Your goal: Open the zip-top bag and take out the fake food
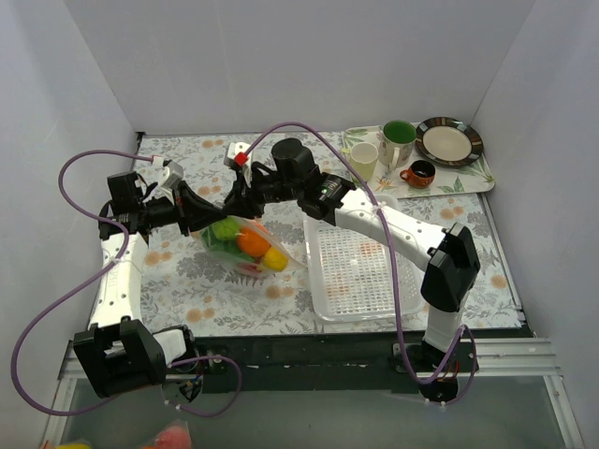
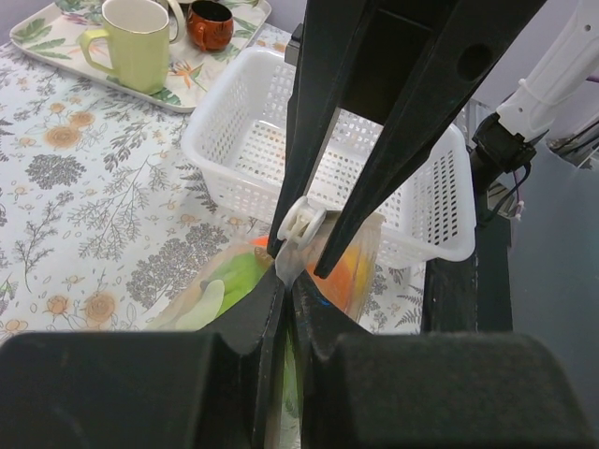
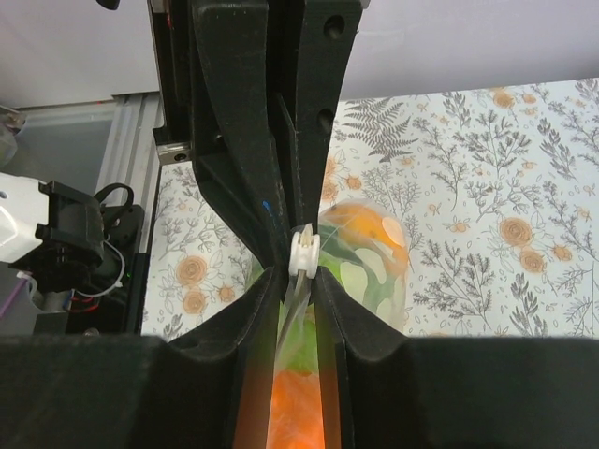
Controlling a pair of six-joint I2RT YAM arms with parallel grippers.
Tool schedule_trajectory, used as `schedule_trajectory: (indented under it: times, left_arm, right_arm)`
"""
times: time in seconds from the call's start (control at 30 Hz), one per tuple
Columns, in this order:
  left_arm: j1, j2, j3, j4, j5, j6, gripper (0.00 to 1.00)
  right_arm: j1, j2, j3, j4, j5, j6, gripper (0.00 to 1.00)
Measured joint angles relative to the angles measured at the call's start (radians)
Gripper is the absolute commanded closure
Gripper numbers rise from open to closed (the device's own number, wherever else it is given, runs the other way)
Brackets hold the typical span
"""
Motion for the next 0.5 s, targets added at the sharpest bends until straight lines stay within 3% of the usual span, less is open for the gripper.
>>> schedule_trajectory:
  times: [0.37, 0.5]
  left_arm:
    - [0.0, 0.0, 0.0, -0.012, 0.0, 0.018, 0.95]
    - [0.0, 0.0, 0.0, -0.02, 0.0, 0.022, 0.95]
  right_arm:
    - [0.0, -0.002, 0.002, 0.002, -0.002, 0.004, 0.71]
    - [0.0, -0.002, 0.004, 0.002, -0.003, 0.011, 0.58]
